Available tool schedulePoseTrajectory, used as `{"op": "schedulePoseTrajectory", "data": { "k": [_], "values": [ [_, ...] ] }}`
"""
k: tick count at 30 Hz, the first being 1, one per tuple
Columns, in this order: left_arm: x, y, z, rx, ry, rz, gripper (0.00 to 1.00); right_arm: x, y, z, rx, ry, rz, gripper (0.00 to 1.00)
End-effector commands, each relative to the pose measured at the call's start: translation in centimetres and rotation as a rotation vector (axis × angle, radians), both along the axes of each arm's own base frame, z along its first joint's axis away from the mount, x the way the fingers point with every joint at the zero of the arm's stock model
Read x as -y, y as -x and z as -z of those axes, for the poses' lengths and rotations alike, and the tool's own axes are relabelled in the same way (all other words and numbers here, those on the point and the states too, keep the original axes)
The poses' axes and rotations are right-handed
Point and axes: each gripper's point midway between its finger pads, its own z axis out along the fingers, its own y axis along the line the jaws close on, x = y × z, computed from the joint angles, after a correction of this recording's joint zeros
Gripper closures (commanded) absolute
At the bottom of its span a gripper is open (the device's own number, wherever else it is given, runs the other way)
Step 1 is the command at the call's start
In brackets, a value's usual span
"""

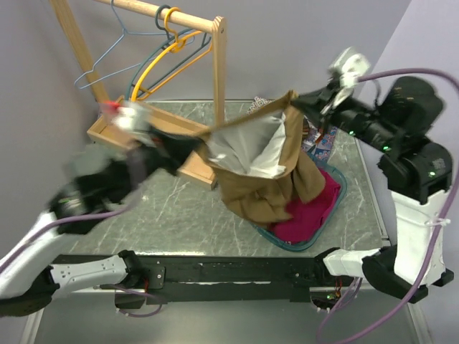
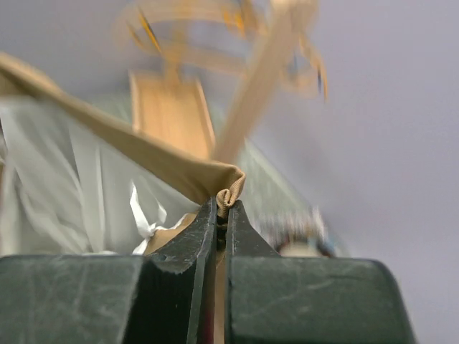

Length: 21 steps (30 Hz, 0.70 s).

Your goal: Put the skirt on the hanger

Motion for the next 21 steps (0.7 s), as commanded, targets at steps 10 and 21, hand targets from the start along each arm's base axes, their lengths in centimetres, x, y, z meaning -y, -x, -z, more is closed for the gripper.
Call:
{"op": "schedulePoseTrajectory", "data": {
  "k": [10, 21],
  "values": [
    [-10.5, 3.8, -11.3, 0.191, 0.168, -0.162, 0.99, -6.0, 1.4, -4.7, -0.044, -0.241, -0.346, 1.0],
    [-11.0, 1.3, 10.5, -0.232, 0.168, -0.333, 0.99, -8.6, -0.8, 25.3, -0.56, 0.077, -0.374, 1.0]
  ]
}}
